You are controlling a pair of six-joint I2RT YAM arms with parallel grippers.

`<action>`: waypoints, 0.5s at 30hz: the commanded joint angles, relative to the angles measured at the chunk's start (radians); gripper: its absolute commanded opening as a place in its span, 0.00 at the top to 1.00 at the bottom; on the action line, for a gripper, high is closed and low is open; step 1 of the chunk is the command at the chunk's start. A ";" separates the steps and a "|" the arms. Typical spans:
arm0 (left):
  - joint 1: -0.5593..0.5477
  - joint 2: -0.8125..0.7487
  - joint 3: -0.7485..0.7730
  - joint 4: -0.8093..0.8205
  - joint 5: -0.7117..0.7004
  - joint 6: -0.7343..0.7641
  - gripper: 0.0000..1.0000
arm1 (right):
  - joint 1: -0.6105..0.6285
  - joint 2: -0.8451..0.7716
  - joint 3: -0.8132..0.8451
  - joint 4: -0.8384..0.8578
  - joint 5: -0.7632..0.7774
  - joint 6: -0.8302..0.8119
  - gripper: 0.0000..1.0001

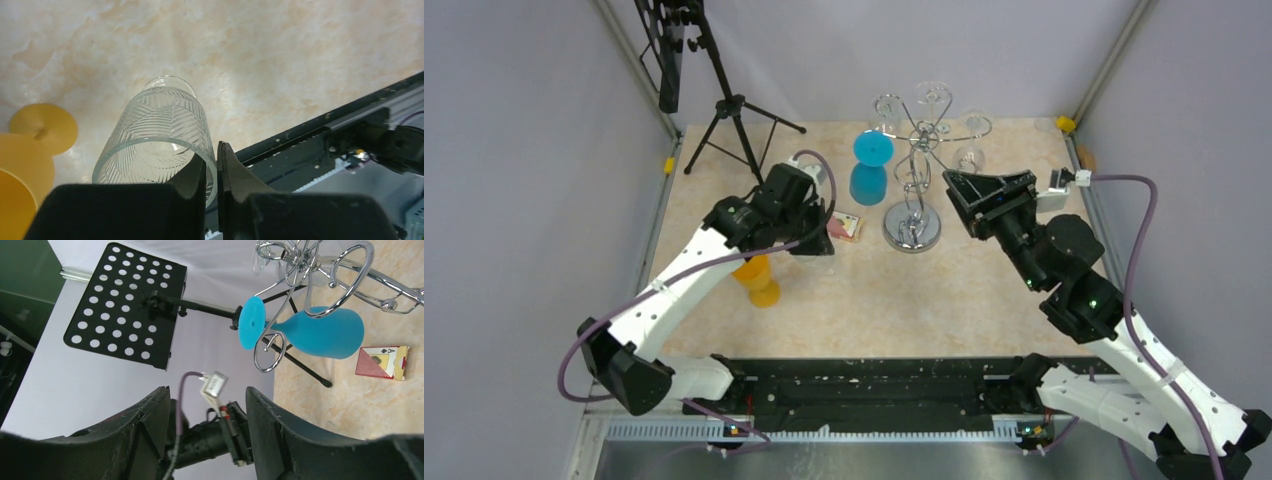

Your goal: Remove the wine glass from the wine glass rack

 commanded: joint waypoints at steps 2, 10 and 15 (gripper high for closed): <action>-0.032 0.026 -0.067 -0.022 -0.113 -0.011 1.00 | 0.007 -0.036 0.009 -0.013 0.046 0.008 0.43; -0.041 0.082 -0.214 0.043 -0.133 -0.042 1.00 | 0.007 -0.047 0.004 -0.027 0.066 0.015 0.44; -0.043 0.113 -0.285 0.087 -0.146 -0.039 1.00 | 0.007 -0.047 0.000 -0.026 0.067 0.020 0.45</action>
